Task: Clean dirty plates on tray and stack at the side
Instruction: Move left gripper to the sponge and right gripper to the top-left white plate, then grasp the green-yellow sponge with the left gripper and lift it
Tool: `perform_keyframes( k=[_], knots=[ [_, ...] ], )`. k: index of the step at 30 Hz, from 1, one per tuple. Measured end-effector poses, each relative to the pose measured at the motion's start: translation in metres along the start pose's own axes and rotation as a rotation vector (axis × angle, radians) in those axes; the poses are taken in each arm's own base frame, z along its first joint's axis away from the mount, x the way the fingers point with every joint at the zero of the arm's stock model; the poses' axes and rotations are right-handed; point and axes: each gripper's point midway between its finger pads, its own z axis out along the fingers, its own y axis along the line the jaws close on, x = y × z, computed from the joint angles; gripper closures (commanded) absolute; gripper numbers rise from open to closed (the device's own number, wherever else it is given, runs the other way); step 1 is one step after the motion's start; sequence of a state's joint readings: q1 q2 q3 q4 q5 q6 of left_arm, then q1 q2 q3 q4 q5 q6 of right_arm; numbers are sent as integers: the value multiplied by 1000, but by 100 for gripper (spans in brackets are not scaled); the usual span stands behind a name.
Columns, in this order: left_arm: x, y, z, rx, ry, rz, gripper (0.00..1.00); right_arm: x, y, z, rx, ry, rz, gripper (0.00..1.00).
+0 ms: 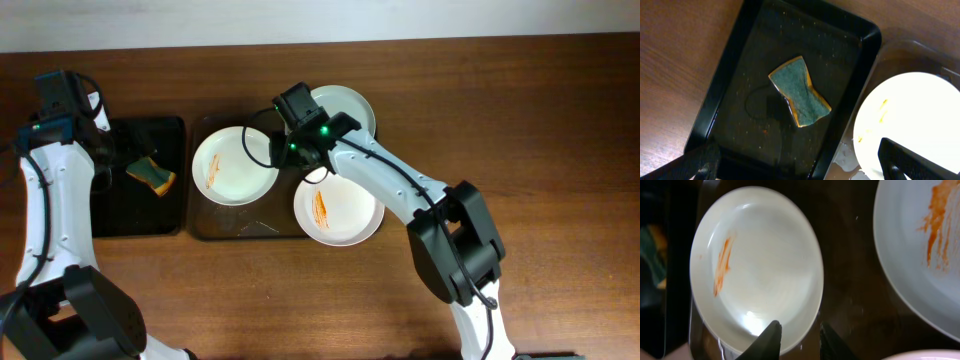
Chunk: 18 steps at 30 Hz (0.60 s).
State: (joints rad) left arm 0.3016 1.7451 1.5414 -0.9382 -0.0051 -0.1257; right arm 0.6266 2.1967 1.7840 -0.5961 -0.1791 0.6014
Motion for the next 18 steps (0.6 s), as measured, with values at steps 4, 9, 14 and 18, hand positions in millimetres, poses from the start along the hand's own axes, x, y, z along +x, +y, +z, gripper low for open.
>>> perform_keyframes(
  k=[4,9,14,18],
  knots=[
    [-3,0,0,-3,-13,0,1,-5,-5,13,13,-26,44,73],
    [-4,1,0,-9,-17,-1,1,-2,-15,33,38,-26,60,73],
    [-4,1,0,-9,-17,-1,1,0,-20,50,40,-30,59,73],
    [-4,1,0,-9,-17,-1,1,4,-21,65,32,-29,52,74]
  ],
)
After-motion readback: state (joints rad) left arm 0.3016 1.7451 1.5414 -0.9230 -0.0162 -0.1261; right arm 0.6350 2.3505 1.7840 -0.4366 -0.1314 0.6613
